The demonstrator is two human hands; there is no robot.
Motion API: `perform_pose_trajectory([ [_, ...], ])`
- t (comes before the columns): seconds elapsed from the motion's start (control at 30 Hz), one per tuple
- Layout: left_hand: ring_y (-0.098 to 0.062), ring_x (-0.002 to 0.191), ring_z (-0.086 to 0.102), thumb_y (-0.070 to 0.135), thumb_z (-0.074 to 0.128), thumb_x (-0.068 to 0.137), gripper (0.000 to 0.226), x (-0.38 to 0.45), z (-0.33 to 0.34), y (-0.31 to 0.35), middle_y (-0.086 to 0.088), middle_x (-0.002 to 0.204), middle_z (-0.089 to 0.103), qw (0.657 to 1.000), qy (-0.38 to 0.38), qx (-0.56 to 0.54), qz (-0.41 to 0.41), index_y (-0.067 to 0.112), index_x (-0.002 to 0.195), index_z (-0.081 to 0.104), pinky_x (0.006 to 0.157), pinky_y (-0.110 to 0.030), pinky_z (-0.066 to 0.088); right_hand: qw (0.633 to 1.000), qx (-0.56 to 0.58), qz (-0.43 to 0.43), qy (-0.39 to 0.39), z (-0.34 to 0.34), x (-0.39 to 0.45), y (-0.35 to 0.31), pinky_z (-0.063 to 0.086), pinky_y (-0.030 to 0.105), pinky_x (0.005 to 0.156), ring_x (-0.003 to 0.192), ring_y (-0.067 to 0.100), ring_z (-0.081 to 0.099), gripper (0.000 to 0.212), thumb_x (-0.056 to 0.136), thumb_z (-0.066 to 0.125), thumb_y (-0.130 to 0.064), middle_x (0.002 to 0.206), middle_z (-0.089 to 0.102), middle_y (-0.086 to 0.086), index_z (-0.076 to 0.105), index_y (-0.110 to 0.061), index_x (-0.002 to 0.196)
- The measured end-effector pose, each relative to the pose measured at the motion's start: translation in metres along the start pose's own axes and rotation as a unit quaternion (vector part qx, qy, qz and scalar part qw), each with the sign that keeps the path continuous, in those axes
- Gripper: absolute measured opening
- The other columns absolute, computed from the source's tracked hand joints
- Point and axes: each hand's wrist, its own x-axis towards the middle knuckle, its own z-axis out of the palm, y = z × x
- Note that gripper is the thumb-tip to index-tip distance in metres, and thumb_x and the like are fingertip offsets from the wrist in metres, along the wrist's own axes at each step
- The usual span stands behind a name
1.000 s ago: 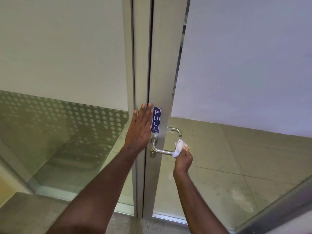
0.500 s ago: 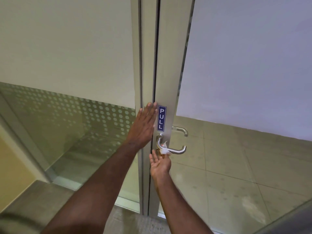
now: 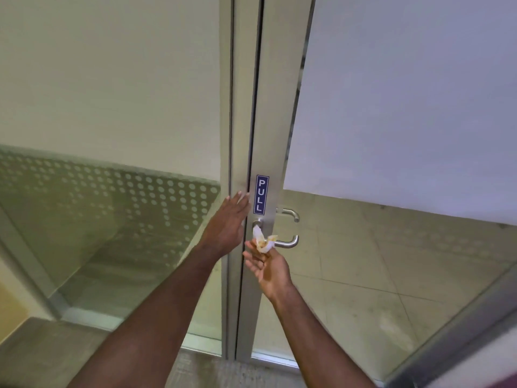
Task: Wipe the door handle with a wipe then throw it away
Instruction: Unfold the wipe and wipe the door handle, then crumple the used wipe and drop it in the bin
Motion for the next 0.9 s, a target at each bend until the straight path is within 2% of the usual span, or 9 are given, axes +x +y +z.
perform_pose_trajectory([
  [0.1, -0.022, 0.149, 0.037, -0.007, 0.051, 0.09, 0.06, -0.018, -0.007, 0.013, -0.01, 0.155, 0.049, 0.971, -0.026, -0.229, -0.061, 0.012, 0.147, 0.053, 0.126, -0.037, 0.024, 0.997, -0.069, -0.023, -0.017, 0.006, -0.03, -0.019, 0.047, 0.021, 0.052, 0.054, 0.012, 0.061, 0.04, 0.102, 0.044, -0.023, 0.072, 0.067, 0.004, 0.073, -0.012, 0.077],
  [0.2, -0.013, 0.14, 0.049, -0.005, 0.063, 0.092, 0.049, -0.034, -0.02, 0.034, 0.0, 0.144, 0.059, 0.932, -0.038, -0.357, -0.057, 0.011, 0.138, 0.062, 0.121, -0.029, 0.034, 0.994, -0.101, -0.046, -0.018, 0.005, -0.059, -0.03, 0.031, 0.022, 0.047, 0.043, 0.009, 0.045, 0.042, 0.098, 0.048, -0.024, 0.054, 0.053, -0.003, 0.065, -0.018, 0.06],
  [0.3, -0.003, 0.127, 0.059, 0.005, 0.073, 0.089, 0.04, -0.046, -0.028, 0.057, 0.003, 0.131, 0.068, 0.909, -0.043, -0.41, -0.055, 0.014, 0.127, 0.071, 0.111, -0.018, 0.04, 0.991, -0.116, -0.069, 0.018, -0.007, -0.084, -0.039, 0.025, 0.022, 0.04, 0.039, 0.012, 0.034, 0.037, 0.099, 0.049, -0.028, 0.045, 0.041, -0.002, 0.058, -0.012, 0.066],
  [0.37, 0.005, 0.115, 0.064, 0.009, 0.078, 0.085, 0.035, -0.051, -0.028, 0.077, 0.004, 0.121, 0.074, 0.897, -0.04, -0.438, -0.052, 0.014, 0.12, 0.075, 0.102, -0.011, 0.043, 0.987, -0.131, -0.078, 0.043, -0.017, -0.103, -0.042, 0.023, 0.021, 0.04, 0.038, 0.012, 0.03, 0.038, 0.099, 0.053, -0.036, 0.044, 0.035, -0.002, 0.063, -0.009, 0.074],
  [0.53, -0.022, 0.102, 0.068, -0.005, 0.075, 0.077, 0.02, -0.052, -0.013, 0.142, -0.01, 0.103, 0.074, 0.885, -0.02, -0.465, -0.037, 0.002, 0.096, 0.077, 0.094, -0.027, 0.048, 0.961, -0.23, -0.114, 0.099, -0.054, -0.154, -0.051, 0.015, 0.02, 0.043, 0.042, 0.009, 0.023, 0.047, 0.097, 0.054, -0.052, 0.053, 0.03, -0.004, 0.072, -0.021, 0.067],
  [0.67, -0.027, 0.096, 0.069, -0.002, 0.077, 0.08, 0.004, -0.047, 0.002, 0.201, -0.01, 0.094, 0.071, 0.863, -0.039, -0.502, -0.027, -0.001, 0.084, 0.076, 0.089, -0.029, 0.048, 0.929, -0.303, -0.131, 0.166, -0.097, -0.195, -0.071, 0.015, 0.016, 0.041, 0.035, 0.009, 0.026, 0.063, 0.1, 0.045, -0.055, 0.047, 0.035, -0.003, 0.05, -0.021, 0.046],
  [0.73, -0.026, 0.093, 0.069, 0.005, 0.076, 0.082, 0.006, -0.044, 0.011, 0.234, -0.009, 0.091, 0.07, 0.854, -0.05, -0.517, -0.013, 0.0, 0.08, 0.073, 0.087, -0.027, 0.047, 0.918, -0.317, -0.137, 0.197, -0.122, -0.21, -0.08, 0.017, 0.015, 0.039, 0.032, 0.009, 0.029, 0.063, 0.1, 0.042, -0.057, 0.041, 0.038, -0.004, 0.045, -0.021, 0.048],
  [0.8, -0.024, 0.089, 0.067, 0.01, 0.073, 0.082, 0.009, -0.039, 0.02, 0.273, -0.011, 0.089, 0.068, 0.848, -0.058, -0.526, -0.01, 0.005, 0.075, 0.068, 0.085, -0.027, 0.046, 0.9, -0.32, -0.174, 0.241, -0.15, -0.224, -0.09, 0.022, 0.017, 0.039, 0.034, 0.012, 0.036, 0.065, 0.103, 0.038, -0.054, 0.042, 0.046, -0.001, 0.052, -0.019, 0.049],
  [0.9, -0.018, 0.087, 0.065, 0.004, 0.072, 0.084, 0.016, -0.033, 0.038, 0.329, -0.005, 0.086, 0.067, 0.843, -0.061, -0.534, -0.028, 0.006, 0.07, 0.065, 0.085, -0.029, 0.046, 0.838, -0.322, -0.299, 0.324, -0.197, -0.25, -0.108, 0.037, 0.025, 0.043, 0.045, 0.019, 0.055, 0.051, 0.104, 0.04, -0.046, 0.059, 0.062, 0.005, 0.068, -0.018, 0.073],
])
